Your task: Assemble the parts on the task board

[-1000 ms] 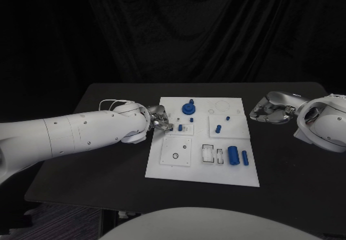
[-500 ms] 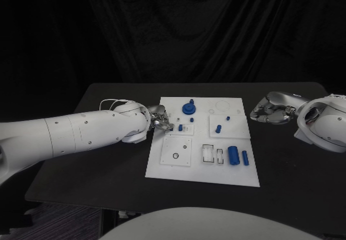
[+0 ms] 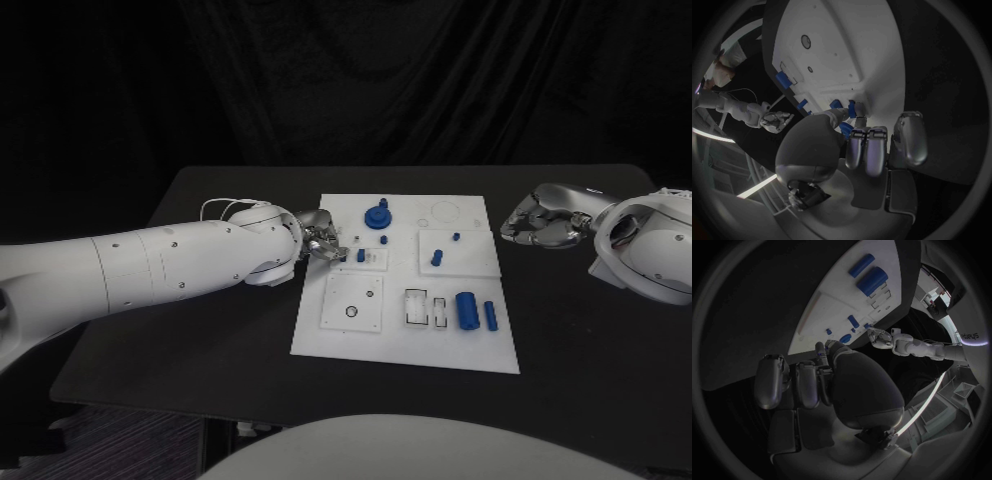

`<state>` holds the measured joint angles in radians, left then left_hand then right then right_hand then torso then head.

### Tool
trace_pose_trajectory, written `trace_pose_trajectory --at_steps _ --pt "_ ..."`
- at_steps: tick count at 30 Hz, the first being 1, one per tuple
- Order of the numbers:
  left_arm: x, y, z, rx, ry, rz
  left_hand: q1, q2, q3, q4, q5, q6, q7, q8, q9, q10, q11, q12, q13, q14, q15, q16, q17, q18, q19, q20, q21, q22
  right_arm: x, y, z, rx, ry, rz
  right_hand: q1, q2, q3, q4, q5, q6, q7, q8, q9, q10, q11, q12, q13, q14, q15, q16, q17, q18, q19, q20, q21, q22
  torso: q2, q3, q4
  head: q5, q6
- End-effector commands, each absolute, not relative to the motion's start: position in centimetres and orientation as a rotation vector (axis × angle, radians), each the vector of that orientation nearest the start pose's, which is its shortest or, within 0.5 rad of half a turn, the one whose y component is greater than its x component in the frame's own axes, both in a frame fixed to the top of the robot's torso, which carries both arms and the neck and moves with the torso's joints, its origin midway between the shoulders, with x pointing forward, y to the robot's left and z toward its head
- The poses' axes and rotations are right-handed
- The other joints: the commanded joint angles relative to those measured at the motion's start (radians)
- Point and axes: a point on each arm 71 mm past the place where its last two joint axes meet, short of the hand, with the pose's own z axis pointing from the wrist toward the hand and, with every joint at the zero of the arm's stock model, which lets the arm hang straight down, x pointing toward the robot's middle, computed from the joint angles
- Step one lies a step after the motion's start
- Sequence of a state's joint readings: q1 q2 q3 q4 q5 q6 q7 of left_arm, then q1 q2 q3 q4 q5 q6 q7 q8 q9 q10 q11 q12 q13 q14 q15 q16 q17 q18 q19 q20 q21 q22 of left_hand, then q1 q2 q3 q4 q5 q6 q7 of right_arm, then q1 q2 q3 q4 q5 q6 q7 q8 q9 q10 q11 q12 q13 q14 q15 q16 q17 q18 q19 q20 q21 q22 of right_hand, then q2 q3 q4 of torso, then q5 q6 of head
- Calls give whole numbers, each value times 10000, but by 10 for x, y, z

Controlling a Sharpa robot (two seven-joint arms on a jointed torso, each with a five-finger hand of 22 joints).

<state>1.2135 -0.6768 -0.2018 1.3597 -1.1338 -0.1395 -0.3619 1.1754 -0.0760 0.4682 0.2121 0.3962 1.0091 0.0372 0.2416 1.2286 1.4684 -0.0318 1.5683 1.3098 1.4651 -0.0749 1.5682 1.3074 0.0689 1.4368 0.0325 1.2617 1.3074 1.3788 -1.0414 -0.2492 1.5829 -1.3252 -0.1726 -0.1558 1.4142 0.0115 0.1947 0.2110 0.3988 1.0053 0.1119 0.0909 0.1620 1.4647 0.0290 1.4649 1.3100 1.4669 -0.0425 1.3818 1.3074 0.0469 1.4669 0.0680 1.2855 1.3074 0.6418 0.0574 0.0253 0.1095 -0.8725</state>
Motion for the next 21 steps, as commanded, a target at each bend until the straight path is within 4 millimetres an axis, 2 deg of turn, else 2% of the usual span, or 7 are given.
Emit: trace_pose_trajectory --at_steps 1,7,9,10,15,19,21 --pt "482 180 -282 -1147 22209 -4482 -15 98 -50 8 -63 -21 -34 -41 -12 1024 -6 25 2610 1057 -39 26 2634 19 -69 4 -62 1692 470 -290 -185 -547 19063 4317 -46 -16 68 -5 54 23 30 -48 3 -76 19 -25 1016 474 6 -37 134 197 -22 -34 -62 1627 1 1 -8 7 -2" --pt "481 179 -284 -1071 22334 -4478 -35 92 -87 -3 -133 -40 -26 -53 -14 1024 0 25 2610 1057 -35 26 2634 22 -78 8 -79 1687 470 -289 -185 -557 19096 4308 -47 -18 80 -7 55 26 30 -47 4 -86 21 -33 1005 468 7 -51 120 200 -27 -33 -80 1621 4 3 2 -10 -2" --pt "481 179 -284 -1054 22366 -4473 -127 128 -177 41 -324 -43 -12 -72 -24 1024 13 25 2610 1057 -24 26 2634 25 -92 19 -103 1681 470 -289 -186 -558 19114 4298 -47 -16 85 -8 56 42 27 -39 8 -86 20 -33 1005 466 7 -58 112 201 -29 -33 -87 1620 2 5 2 -12 -2" --pt "481 179 -284 -1045 22384 -4471 -245 166 -291 120 -585 -30 -4 -88 -39 1024 23 25 2610 1057 -12 26 2634 24 -96 30 -106 1681 470 -289 -186 -559 19127 4291 -47 -16 85 -8 56 42 27 -39 8 -86 20 -33 1005 466 7 -58 112 201 -29 -33 -87 1620 4 5 4 -14 -2" --pt "480 179 -285 -1013 22442 -4468 -481 218 -613 303 -808 4 12 -133 -83 1024 43 25 2610 1057 5 26 2634 28 -108 50 -126 1678 470 -289 -186 -568 19180 4269 -48 -13 95 -11 54 94 14 -12 20 -94 12 -40 996 465 4 -60 112 203 -32 -33 -100 1616 8 4 4 -6 -2" --pt "480 179 -285 -999 22436 -4505 -738 241 -995 536 -1398 52 34 -172 -127 1024 61 25 2610 1057 27 26 2634 29 -115 68 -137 1676 470 -289 -186 -580 19206 4265 -48 -13 95 -11 54 94 14 -12 20 -94 12 -40 996 465 4 -60 112 203 -32 -33 -100 1616 8 5 -6 14 -2" --pt "480 178 -285 -992 22423 -4534 -1079 243 -1335 757 -1844 90 66 -198 -161 1024 89 25 2610 1057 50 26 2634 28 -119 85 -144 1675 470 -288 -186 -588 19218 4267 -48 -13 95 -11 54 94 14 -12 20 -94 12 -40 996 465 4 -60 112 203 -32 -33 -100 1616 8 5 -4 14 -2"
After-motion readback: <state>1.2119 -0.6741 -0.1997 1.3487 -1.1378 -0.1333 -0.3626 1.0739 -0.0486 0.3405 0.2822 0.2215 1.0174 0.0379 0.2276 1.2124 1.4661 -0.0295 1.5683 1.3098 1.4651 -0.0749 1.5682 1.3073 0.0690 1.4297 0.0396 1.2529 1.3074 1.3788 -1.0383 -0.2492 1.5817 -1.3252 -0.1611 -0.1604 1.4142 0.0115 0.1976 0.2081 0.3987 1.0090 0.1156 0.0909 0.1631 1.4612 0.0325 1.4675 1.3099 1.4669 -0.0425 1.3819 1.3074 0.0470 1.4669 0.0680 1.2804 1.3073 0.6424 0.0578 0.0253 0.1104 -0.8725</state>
